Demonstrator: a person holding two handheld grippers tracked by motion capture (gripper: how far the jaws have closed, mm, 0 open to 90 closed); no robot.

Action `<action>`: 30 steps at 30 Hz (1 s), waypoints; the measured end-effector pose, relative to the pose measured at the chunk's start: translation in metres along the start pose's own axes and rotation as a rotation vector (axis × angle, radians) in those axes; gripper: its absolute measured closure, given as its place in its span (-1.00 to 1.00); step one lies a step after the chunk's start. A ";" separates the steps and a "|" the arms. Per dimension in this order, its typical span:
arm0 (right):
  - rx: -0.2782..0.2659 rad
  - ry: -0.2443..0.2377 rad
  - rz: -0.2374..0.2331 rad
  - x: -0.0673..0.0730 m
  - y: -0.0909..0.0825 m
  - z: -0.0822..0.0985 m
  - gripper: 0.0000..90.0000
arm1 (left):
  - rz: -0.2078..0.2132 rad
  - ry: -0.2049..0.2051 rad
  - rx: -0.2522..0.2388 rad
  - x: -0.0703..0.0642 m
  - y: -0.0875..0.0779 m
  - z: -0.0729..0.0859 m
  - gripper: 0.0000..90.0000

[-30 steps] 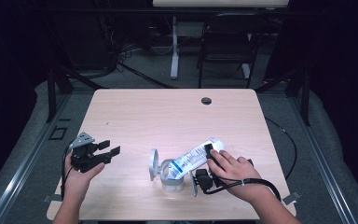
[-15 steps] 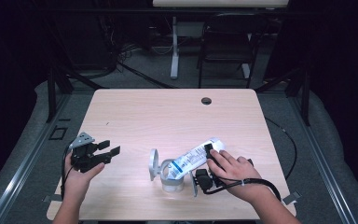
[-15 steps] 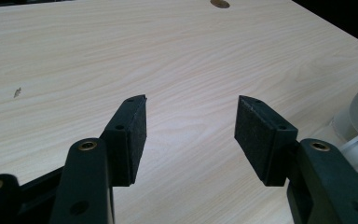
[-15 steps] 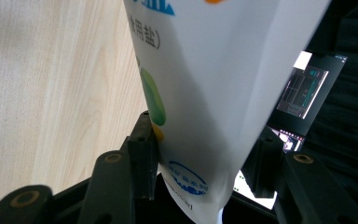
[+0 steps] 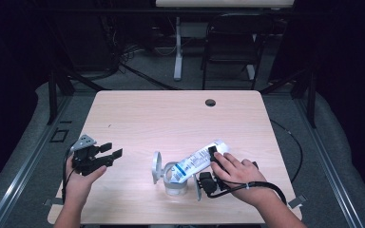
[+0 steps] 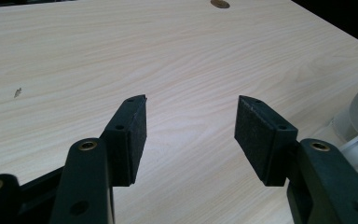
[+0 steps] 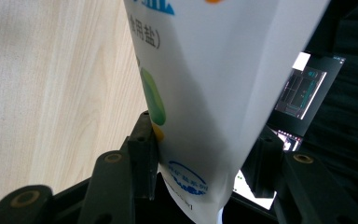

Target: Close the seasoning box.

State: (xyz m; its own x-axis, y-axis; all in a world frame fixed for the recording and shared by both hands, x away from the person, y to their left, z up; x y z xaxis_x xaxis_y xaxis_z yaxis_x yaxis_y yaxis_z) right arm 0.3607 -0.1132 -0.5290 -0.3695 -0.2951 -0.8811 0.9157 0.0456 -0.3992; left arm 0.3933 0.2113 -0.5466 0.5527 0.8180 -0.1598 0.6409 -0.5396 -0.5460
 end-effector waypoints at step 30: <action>0.003 -0.016 0.004 -0.001 0.000 0.000 0.20 | -0.002 -0.002 0.003 0.001 0.000 0.001 -0.02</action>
State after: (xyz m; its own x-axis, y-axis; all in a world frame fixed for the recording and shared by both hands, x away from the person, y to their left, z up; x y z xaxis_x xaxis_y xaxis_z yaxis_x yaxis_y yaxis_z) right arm 0.3609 -0.1127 -0.5278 -0.3636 -0.3103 -0.8784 0.9175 0.0439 -0.3953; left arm 0.3933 0.2121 -0.5471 0.5503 0.8195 -0.1602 0.6405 -0.5374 -0.5487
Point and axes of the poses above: each handheld gripper's, and its own axes: y roughly forward along the jaws, z roughly out of its underside, x roughly to its left, the point moved 10 cm from there along y, roughly forward along the jaws, and after that the axes turned 1 degree about x, right-handed, at the moved point
